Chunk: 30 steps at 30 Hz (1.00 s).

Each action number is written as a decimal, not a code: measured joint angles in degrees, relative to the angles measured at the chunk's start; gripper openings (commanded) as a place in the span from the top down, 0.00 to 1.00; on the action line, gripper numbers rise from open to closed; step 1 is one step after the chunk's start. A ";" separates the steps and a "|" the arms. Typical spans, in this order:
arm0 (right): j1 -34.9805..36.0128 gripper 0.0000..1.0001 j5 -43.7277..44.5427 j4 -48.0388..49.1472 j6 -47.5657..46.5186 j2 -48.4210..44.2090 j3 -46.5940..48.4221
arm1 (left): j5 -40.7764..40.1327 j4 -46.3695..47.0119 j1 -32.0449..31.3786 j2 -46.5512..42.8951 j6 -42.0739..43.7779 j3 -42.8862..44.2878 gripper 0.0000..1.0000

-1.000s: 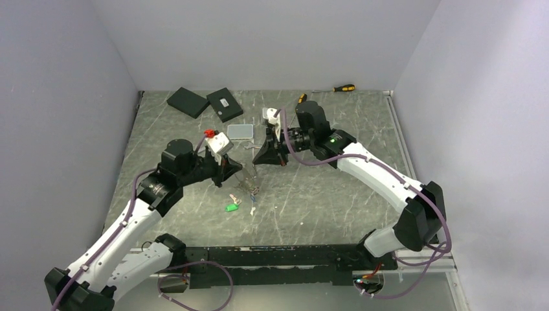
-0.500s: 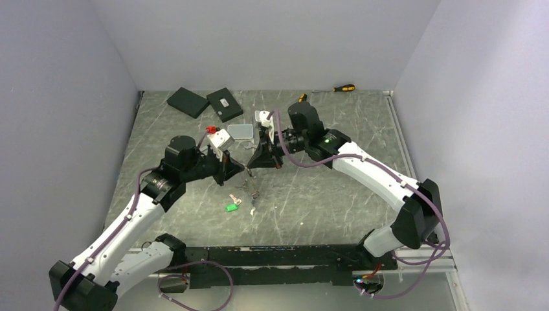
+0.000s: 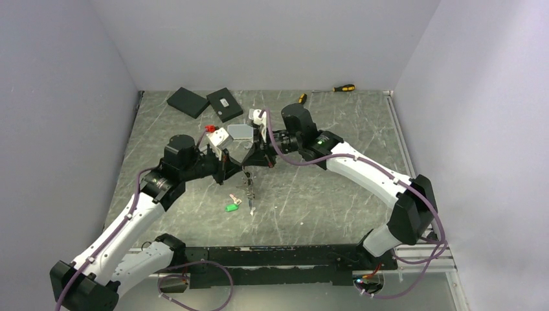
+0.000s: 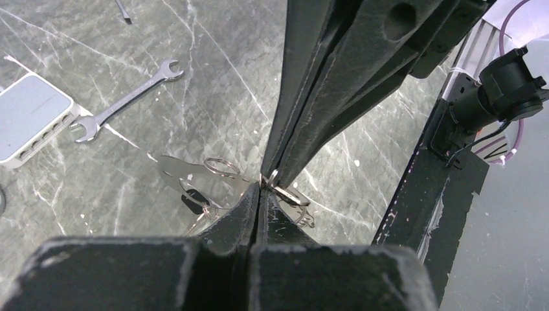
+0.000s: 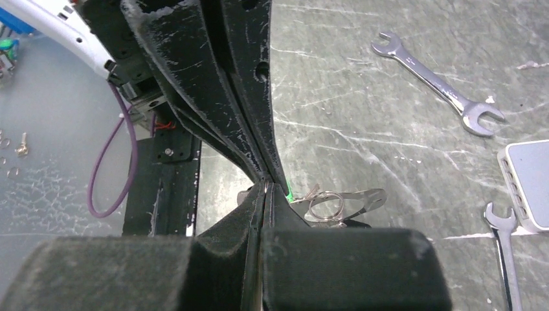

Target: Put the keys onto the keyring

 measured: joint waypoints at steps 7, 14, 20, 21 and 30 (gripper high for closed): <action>0.26 1.00 2.45 -0.07 0.31 0.33 -0.02 | -0.11 -0.44 0.22 0.00 0.02 0.00 1.00; 0.44 1.00 4.00 0.00 0.96 0.28 -0.22 | -0.33 -0.50 0.33 0.00 0.04 0.00 1.00; 0.48 1.00 5.49 -0.07 1.16 0.11 -0.44 | -0.48 -0.48 0.37 0.00 0.04 0.00 1.00; 0.50 1.00 5.75 -0.07 1.16 0.09 -0.44 | -0.48 -0.48 0.37 0.00 0.04 0.00 1.00; 0.61 1.00 7.58 -0.39 1.16 -0.13 -0.63 | -0.57 -0.46 0.61 -0.04 0.07 0.00 1.00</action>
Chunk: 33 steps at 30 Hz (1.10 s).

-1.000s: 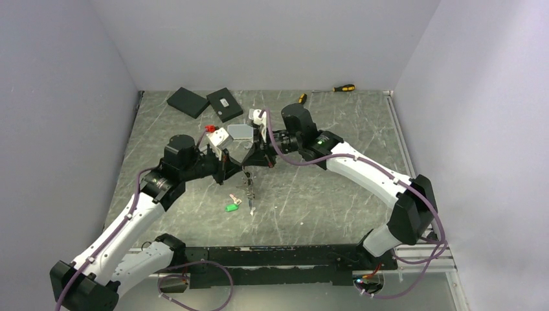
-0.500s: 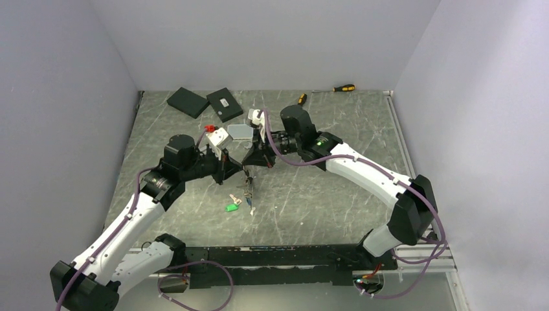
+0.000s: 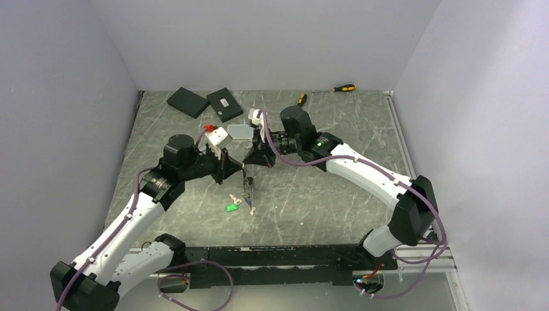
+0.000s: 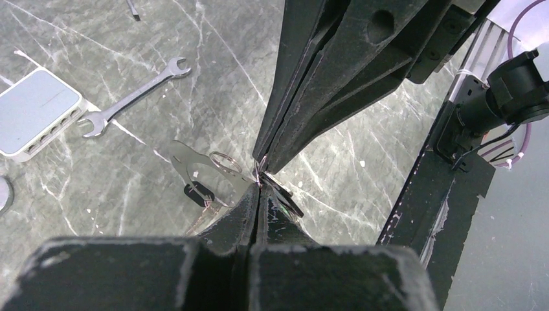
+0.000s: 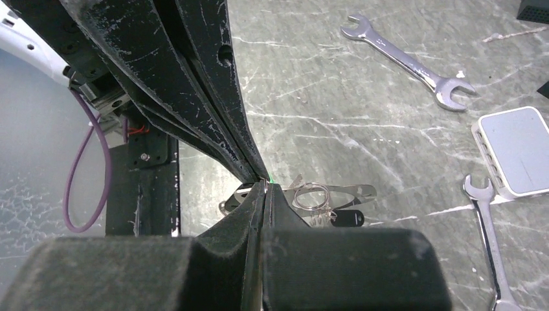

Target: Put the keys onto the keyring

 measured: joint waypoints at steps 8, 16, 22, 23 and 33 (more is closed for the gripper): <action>0.15 1.00 1.38 -1.14 -0.02 -0.11 0.00 | -0.35 0.00 0.00 -0.17 0.02 0.00 1.00; 0.15 1.00 1.49 -1.51 0.59 -0.11 0.00 | -0.48 0.00 0.02 -0.87 0.02 0.00 1.00; 0.31 1.00 2.32 -1.84 2.14 -0.09 0.00 | -0.98 0.00 0.02 -1.36 0.02 0.00 1.00; 0.31 1.00 2.08 -1.84 2.19 -0.09 0.00 | -1.03 0.00 0.02 -1.53 0.02 0.00 1.00; -0.11 0.72 2.03 0.90 2.99 -0.11 -1.68 | -1.46 0.02 0.02 -3.67 0.02 -0.02 1.00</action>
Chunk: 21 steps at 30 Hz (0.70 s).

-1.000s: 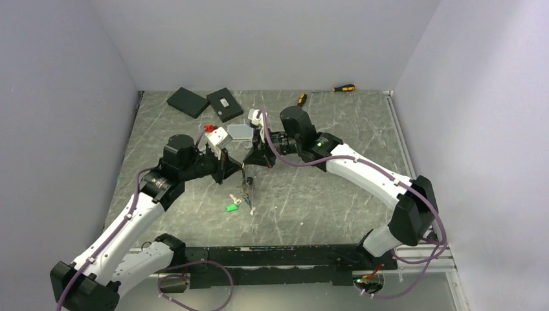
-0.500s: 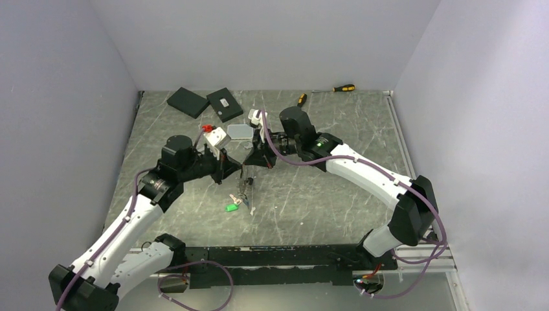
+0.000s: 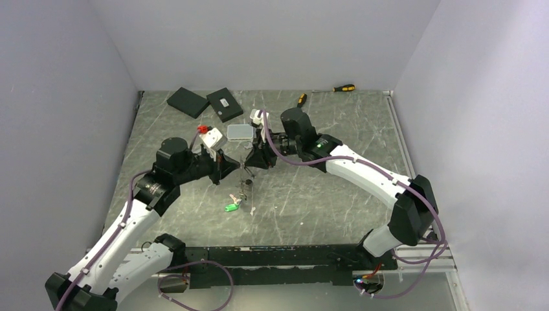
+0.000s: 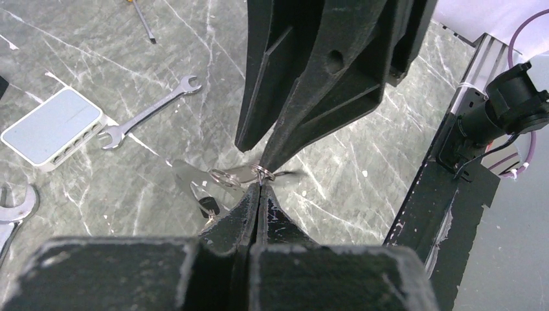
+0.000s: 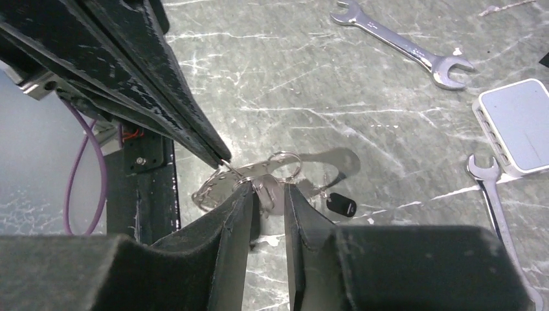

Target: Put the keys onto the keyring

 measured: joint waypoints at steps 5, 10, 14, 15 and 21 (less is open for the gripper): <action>-0.35 0.71 0.31 0.96 0.17 0.00 -1.03 | 0.00 0.02 0.00 -1.01 0.00 0.00 1.00; -0.63 0.75 0.22 1.79 0.57 0.00 -1.49 | 0.00 0.11 0.00 -1.27 0.00 0.00 1.00; -0.79 0.69 0.09 2.47 0.94 -0.39 -2.23 | -0.02 0.09 0.00 -1.27 0.07 0.00 1.00; -0.79 0.66 0.22 2.47 0.98 -0.55 -2.32 | -0.22 -0.04 0.00 -1.27 0.11 0.00 1.00; -0.83 0.45 5.49 2.67 1.64 -1.01 -3.32 | -6.14 -3.30 0.00 -3.30 3.17 0.00 1.00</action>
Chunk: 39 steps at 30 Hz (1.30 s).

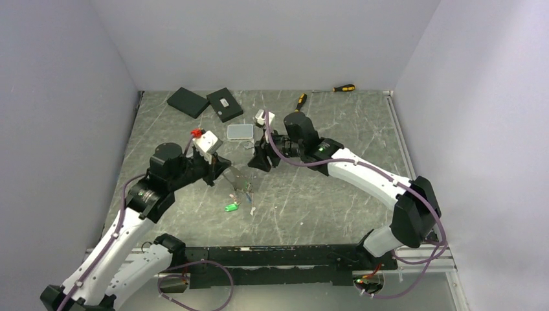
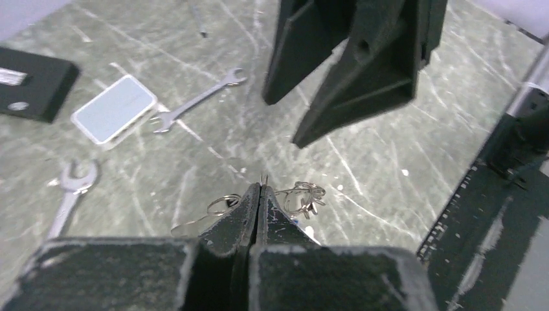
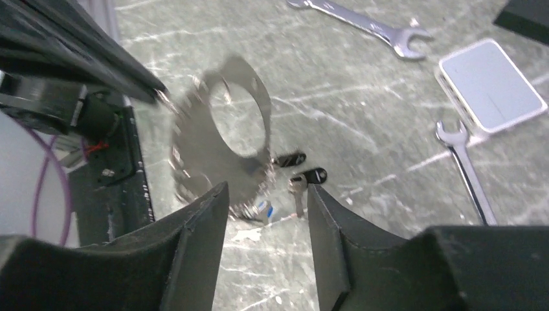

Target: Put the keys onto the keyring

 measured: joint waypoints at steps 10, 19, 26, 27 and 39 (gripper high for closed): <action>0.00 0.47 3.43 0.70 0.39 3.50 -5.73 | -23.23 -1.66 -0.02 -9.55 3.28 -0.20 1.00; 4.07 0.51 0.72 12.31 -1.66 11.58 -15.19 | -35.74 -1.46 0.00 -15.30 3.45 -1.77 1.00; 7.04 0.65 1.86 29.55 -1.05 15.15 -23.80 | -36.68 -1.57 0.00 -15.10 3.50 -2.29 1.00; 7.04 0.67 2.34 31.78 -1.03 15.87 -23.93 | -36.68 -1.60 0.00 -15.08 3.50 -2.32 1.00; 8.20 0.78 7.63 45.00 -1.81 21.97 -24.46 | -36.41 -1.55 0.00 -14.36 3.50 -2.36 1.00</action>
